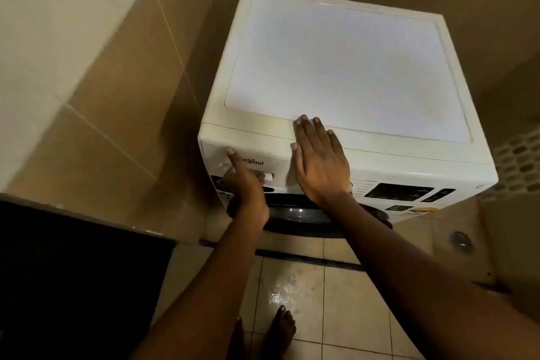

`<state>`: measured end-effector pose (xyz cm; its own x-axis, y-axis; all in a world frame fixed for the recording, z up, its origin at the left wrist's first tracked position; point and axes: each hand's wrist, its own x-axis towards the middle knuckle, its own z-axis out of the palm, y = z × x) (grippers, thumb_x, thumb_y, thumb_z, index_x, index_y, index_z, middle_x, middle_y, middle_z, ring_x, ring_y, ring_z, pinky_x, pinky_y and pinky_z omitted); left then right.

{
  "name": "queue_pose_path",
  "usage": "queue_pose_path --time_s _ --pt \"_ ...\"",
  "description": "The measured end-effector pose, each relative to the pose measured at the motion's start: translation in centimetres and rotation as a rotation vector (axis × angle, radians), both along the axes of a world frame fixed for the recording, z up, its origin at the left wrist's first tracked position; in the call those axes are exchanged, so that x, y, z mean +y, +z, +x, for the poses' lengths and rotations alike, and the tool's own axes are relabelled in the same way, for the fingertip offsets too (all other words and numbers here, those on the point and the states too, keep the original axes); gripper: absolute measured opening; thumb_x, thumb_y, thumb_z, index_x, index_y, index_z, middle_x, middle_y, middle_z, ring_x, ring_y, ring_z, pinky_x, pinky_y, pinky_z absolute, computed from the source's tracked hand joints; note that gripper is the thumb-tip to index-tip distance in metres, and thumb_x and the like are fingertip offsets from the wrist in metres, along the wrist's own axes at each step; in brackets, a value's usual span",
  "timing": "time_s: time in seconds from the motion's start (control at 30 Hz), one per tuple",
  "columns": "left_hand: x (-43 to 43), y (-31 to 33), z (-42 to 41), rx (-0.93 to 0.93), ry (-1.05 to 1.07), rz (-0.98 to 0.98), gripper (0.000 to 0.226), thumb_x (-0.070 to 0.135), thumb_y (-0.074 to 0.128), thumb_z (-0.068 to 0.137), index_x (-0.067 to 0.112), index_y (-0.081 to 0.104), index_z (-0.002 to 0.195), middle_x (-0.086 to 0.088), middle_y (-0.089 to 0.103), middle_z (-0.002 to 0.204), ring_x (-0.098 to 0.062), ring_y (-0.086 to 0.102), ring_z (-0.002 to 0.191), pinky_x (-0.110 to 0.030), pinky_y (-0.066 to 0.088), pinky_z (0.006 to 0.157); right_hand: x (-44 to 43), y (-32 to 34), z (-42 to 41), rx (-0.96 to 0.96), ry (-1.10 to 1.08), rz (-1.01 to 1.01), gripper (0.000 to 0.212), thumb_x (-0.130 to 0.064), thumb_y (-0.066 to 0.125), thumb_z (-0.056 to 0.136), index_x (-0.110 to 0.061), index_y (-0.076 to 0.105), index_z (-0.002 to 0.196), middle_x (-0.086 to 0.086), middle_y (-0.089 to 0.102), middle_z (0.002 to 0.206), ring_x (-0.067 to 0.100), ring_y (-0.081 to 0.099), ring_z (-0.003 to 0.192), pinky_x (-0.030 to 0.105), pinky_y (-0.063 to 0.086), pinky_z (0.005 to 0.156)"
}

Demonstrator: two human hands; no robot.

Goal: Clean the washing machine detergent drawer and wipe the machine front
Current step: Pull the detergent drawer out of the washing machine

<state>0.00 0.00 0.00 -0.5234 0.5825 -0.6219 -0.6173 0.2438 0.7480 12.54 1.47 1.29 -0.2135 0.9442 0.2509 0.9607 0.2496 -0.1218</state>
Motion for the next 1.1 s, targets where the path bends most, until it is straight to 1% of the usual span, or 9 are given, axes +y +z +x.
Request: queue_pose_path --time_s 0.1,0.2,0.37,0.6,0.83,0.9,0.97,1.03,1.1 --pt "1.1 0.9 0.3 -0.237 0.058 0.084 0.04 0.063 0.042 0.097 0.031 0.053 0.116 -0.001 0.066 0.11 -0.023 0.065 0.097 -0.039 0.057 0.078 0.2 -0.1 0.0 -0.009 -0.018 0.019 0.051 -0.032 0.027 0.106 -0.011 0.034 0.151 0.007 0.036 0.156 0.022 0.026 0.148 0.038 0.02 0.119" --pt "1.9 1.3 1.0 -0.252 0.163 0.126 0.025 0.059 0.045 0.098 0.035 0.052 0.096 0.004 0.064 0.1 -0.019 0.064 0.09 -0.048 0.054 0.091 0.3 -0.7 0.1 -0.033 -0.001 0.018 0.052 -0.033 0.027 0.106 -0.011 0.032 0.152 0.007 0.035 0.157 0.022 0.025 0.148 0.038 0.017 0.12" --pt "0.4 0.2 0.7 -0.16 0.145 0.088 0.036 0.068 0.045 0.093 0.04 0.053 0.114 0.001 0.068 0.106 -0.028 0.067 0.1 -0.052 0.056 0.09 0.4 -0.7 0.3 -0.033 -0.003 0.007 0.053 -0.033 0.025 0.106 -0.011 0.029 0.154 0.007 0.03 0.159 0.022 0.02 0.15 0.036 0.012 0.121" --pt "-7.5 -1.7 -0.3 -0.022 0.112 -0.064 0.054 0.079 0.034 0.084 0.035 0.06 0.102 0.003 0.068 0.099 -0.03 0.067 0.104 -0.052 0.058 0.09 0.2 -0.3 0.2 0.004 0.013 -0.054 0.057 -0.035 0.016 0.104 -0.012 0.022 0.156 0.006 0.021 0.162 0.02 0.013 0.151 0.037 0.011 0.122" --pt "-11.0 -1.1 -0.7 -0.037 0.121 -0.091 0.038 0.066 0.033 0.096 0.037 0.058 0.097 0.002 0.068 0.102 -0.031 0.066 0.108 -0.052 0.057 0.09 -0.3 1.1 0.3 0.187 0.072 -0.09 0.054 -0.032 0.022 0.106 -0.01 0.022 0.155 0.007 0.02 0.163 0.02 0.01 0.152 0.038 0.012 0.123" --pt "-11.1 -1.1 -0.7 -0.041 0.112 -0.098 0.039 0.066 0.033 0.097 0.037 0.058 0.095 0.003 0.068 0.099 -0.029 0.066 0.105 -0.043 0.059 0.081 -1.7 1.8 0.2 0.469 0.096 -0.052 0.045 -0.026 0.033 0.105 -0.01 0.04 0.147 0.007 0.04 0.154 0.02 0.024 0.148 0.037 0.018 0.12" --pt "-11.1 -0.9 -0.8 -0.056 0.106 -0.098 0.04 0.066 0.033 0.096 0.035 0.059 0.095 0.004 0.068 0.098 -0.027 0.066 0.1 -0.037 0.057 0.072 -4.2 1.7 -0.4 0.665 0.096 0.017 0.029 -0.026 0.04 0.103 -0.01 0.062 0.114 0.007 0.064 0.118 0.02 0.052 0.12 0.04 0.039 0.104" --pt "-11.1 -0.7 -0.9 -0.079 0.102 -0.086 0.044 0.066 0.032 0.097 0.031 0.058 0.103 0.004 0.067 0.099 -0.024 0.065 0.096 -0.038 0.057 0.075 -6.3 1.0 -1.6 0.791 0.006 -0.083 0.034 -0.031 0.043 0.102 -0.009 0.057 0.08 0.006 0.06 0.08 0.02 0.054 0.078 0.042 0.046 0.072" --pt "-11.2 -0.9 -0.9 -0.091 0.1 -0.083 0.048 0.066 0.032 0.096 0.028 0.055 0.115 0.003 0.065 0.102 -0.023 0.064 0.095 -0.042 0.056 0.081 -6.9 0.3 -3.1 0.892 -0.186 -0.317 0.038 -0.036 0.047 0.1 -0.008 0.054 0.075 0.004 0.055 0.07 0.021 0.051 0.068 0.038 0.042 0.064"
